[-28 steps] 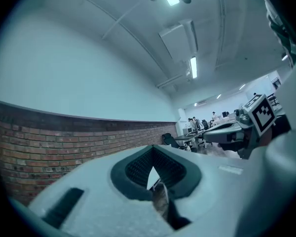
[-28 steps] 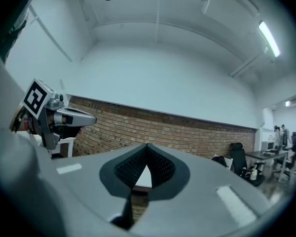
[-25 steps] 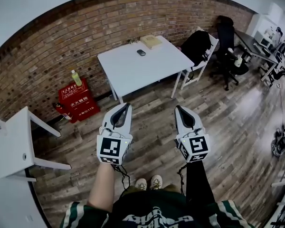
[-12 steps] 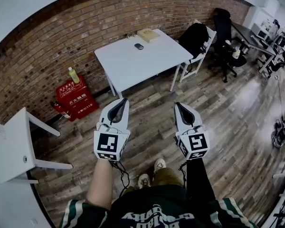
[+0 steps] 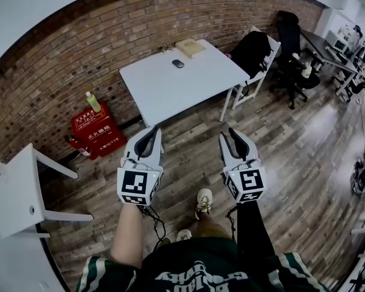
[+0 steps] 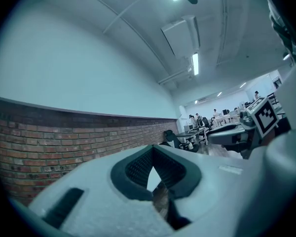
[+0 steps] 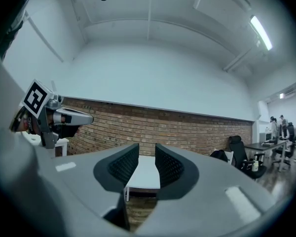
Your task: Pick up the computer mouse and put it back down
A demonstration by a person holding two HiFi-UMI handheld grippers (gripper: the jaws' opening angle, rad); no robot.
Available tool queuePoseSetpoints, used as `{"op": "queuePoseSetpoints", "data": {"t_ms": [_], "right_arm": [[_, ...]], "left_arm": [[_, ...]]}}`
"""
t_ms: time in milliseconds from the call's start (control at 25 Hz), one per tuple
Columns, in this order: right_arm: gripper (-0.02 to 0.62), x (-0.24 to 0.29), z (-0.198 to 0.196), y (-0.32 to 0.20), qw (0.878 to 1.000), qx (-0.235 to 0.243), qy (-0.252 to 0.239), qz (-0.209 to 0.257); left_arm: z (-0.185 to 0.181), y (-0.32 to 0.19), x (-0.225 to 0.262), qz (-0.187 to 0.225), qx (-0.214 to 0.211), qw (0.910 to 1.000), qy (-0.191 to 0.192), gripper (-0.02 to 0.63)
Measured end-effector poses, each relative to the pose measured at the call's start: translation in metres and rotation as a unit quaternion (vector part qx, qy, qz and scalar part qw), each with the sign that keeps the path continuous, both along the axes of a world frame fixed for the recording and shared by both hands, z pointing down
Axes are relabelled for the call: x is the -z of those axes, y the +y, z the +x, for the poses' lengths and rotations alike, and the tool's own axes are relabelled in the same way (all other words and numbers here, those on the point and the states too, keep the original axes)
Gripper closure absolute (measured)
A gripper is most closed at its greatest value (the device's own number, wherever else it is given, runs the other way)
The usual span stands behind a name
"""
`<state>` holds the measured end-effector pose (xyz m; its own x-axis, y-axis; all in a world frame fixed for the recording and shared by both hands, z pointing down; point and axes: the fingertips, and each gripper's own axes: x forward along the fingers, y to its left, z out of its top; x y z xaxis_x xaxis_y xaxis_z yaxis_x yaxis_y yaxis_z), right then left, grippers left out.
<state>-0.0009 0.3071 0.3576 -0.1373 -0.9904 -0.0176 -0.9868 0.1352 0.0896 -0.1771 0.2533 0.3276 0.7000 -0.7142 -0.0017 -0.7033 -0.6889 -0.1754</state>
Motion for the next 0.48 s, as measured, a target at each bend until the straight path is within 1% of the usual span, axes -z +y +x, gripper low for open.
{"op": "queuePoseSetpoints", "data": {"t_ms": [160, 480], "right_arm": [[0.463, -0.003, 0.022, -0.033, 1.0, 0.006, -0.002, -0.003], [0.453, -0.003, 0.064, -0.118, 1.0, 0.026, -0.008, -0.004]], "left_arm": [[0.009, -0.039, 0.002, 0.001, 0.022, 0.9998, -0.002, 0.6], [0.048, -0.116, 0.001, 0.0, 0.038, 0.9993, -0.003, 0.6]]}}
